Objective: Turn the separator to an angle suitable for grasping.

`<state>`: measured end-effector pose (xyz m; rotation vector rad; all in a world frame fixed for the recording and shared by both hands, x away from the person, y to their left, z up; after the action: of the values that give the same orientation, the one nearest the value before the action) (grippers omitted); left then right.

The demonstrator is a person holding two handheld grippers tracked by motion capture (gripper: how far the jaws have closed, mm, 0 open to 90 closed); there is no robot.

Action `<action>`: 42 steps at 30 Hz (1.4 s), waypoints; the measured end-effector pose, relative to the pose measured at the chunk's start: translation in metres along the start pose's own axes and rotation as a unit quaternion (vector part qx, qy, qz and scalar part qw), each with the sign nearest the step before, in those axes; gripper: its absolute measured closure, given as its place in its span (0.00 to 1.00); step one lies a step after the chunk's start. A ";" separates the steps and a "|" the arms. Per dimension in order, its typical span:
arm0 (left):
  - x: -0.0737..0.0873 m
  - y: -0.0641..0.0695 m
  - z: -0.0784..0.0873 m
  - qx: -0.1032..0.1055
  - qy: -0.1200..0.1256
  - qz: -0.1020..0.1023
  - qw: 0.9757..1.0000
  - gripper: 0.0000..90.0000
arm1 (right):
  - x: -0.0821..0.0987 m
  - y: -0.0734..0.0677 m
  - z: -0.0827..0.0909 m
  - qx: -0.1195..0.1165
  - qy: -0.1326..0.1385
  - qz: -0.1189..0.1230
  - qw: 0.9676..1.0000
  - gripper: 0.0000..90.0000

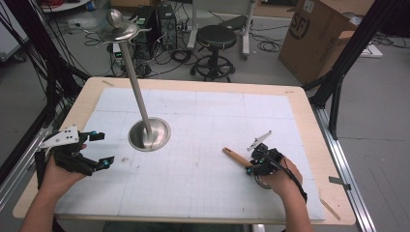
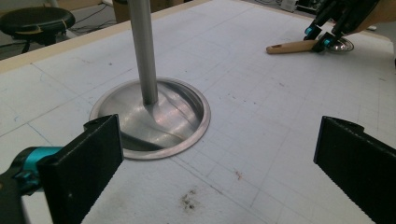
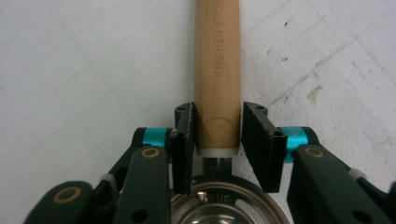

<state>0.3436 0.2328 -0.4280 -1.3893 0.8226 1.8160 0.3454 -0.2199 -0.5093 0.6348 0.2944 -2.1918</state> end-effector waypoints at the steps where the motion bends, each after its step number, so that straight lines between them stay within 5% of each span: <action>1: 0.000 0.000 0.000 0.000 -0.001 0.000 1.000 0.02 | 0.000 0.000 0.000 -0.001 0.002 0.001 1.000 0.73; 12: 0.001 0.004 0.000 0.003 -0.002 -0.002 1.000 0.02 | 0.000 -0.001 0.000 -0.001 -0.001 -0.003 1.000 0.76; 19: 0.000 0.003 0.000 0.003 0.000 0.001 1.000 0.02 | -0.004 0.006 0.005 -0.004 0.035 -0.004 0.999 0.76; 21: 0.001 0.002 0.000 0.003 -0.001 -0.001 1.000 0.02 | -0.013 0.007 0.013 -0.012 0.075 -0.008 0.997 0.76; 30: -0.003 0.003 -0.001 0.004 0.005 0.001 1.000 0.02 | -0.027 0.004 0.029 -0.023 0.144 -0.011 0.989 0.76; 31: -0.003 0.002 -0.002 0.004 0.006 0.001 1.000 0.02 | -0.031 0.003 0.033 -0.028 0.164 -0.013 0.986 0.76; 36: -0.003 0.001 -0.005 0.005 0.005 0.001 1.000 0.02 | -0.034 0.002 0.040 -0.039 0.192 -0.020 0.981 0.76; 42: -0.004 0.002 -0.006 0.005 0.005 0.002 1.000 0.02 | -0.034 0.002 0.045 -0.038 0.205 -0.023 0.978 0.76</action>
<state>0.3457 0.2263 -0.4256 -1.3929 0.8395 1.8052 0.3498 -0.2176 -0.4532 1.0444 0.6085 -2.0667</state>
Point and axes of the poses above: each handheld gripper's, and its own axes: z roughly backward along the jaws, x roughly out of its underside, y roughly to its right, the point moved 10 cm from there along -z, roughly forward along the jaws, and after that the axes turned 9 degrees about y, right-handed, at the moved point
